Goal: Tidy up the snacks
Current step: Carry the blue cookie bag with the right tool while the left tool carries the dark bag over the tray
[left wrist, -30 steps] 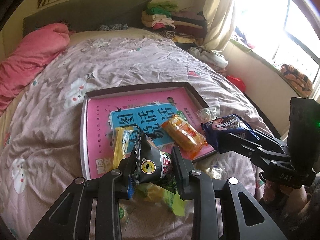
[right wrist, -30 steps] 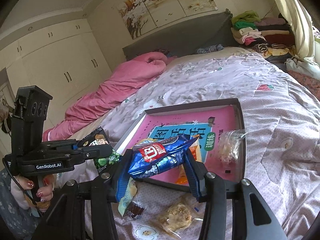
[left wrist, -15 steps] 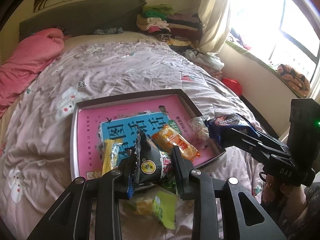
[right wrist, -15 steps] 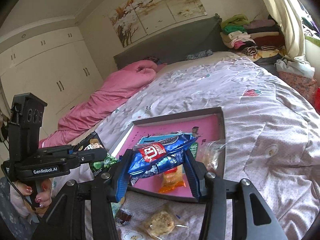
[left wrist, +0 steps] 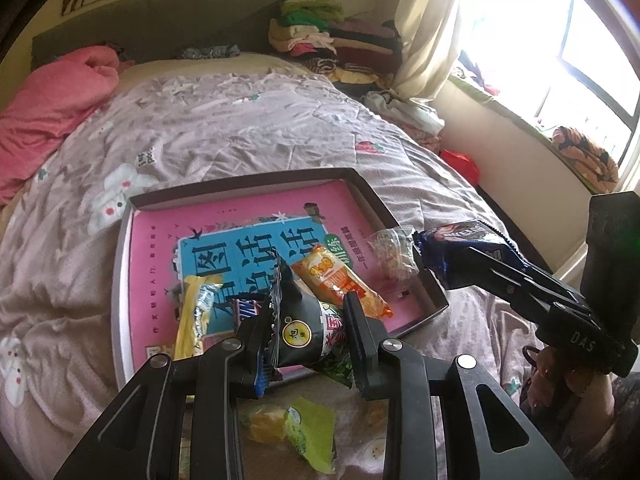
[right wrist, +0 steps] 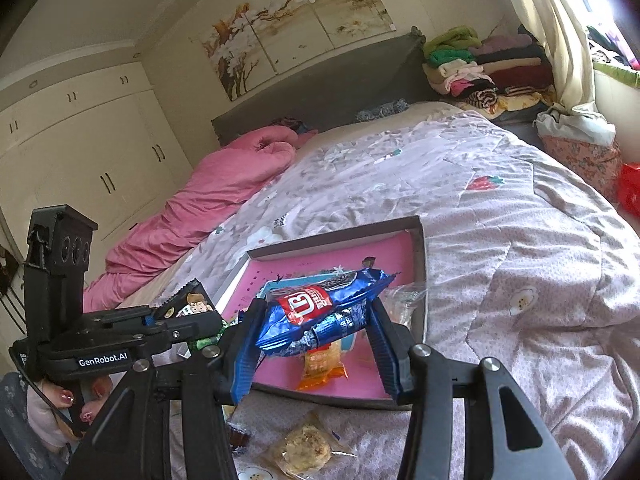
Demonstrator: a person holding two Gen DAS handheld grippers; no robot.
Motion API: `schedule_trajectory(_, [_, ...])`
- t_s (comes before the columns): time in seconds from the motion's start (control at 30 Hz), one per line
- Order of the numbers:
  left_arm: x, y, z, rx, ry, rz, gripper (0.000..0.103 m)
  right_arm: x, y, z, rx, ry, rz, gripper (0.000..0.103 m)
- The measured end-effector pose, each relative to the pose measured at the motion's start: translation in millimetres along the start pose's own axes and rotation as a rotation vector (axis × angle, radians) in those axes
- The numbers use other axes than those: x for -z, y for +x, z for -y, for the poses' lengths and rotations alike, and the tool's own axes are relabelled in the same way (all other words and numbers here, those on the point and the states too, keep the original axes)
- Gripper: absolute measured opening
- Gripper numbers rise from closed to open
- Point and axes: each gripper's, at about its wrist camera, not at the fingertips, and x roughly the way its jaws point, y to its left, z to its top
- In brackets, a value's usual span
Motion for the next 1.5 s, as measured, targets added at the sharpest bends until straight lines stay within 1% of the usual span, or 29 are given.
schedule_trajectory(0.3, [2, 15, 0, 0.017, -0.019, -0.028, 0.032, 5, 12, 9, 0.024, 0.038, -0.061, 0.05])
schedule_trajectory(0.53, [1, 24, -1, 0.006, -0.032, -0.042, 0.032, 8, 17, 9, 0.035, 0.039, -0.095, 0.05])
schedule_trajectory(0.83, [1, 38, -2, 0.001, -0.036, -0.06, 0.032, 15, 30, 20, 0.05, 0.095, -0.169, 0.05])
schedule_trajectory(1.23, [1, 52, -6, 0.007, -0.049, -0.07, 0.032, 21, 43, 29, 0.084, 0.111, -0.2, 0.05])
schedule_trajectory(1.5, [0, 59, -10, 0.018, -0.061, -0.065, 0.032, 22, 53, 28, 0.117, 0.085, -0.2, 0.05])
